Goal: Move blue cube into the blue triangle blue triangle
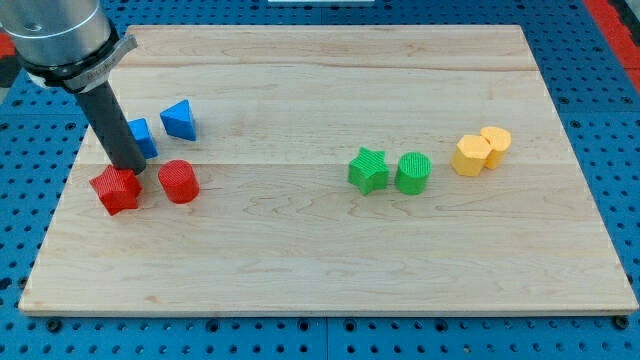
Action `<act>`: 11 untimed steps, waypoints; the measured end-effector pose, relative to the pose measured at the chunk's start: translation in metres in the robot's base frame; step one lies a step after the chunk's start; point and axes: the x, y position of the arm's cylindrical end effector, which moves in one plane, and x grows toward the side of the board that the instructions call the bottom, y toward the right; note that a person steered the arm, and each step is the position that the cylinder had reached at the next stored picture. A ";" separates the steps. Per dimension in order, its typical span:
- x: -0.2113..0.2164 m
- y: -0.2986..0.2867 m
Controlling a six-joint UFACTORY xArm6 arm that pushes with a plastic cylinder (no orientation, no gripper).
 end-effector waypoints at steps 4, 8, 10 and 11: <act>-0.016 -0.005; -0.077 -0.037; -0.083 -0.036; -0.039 -0.066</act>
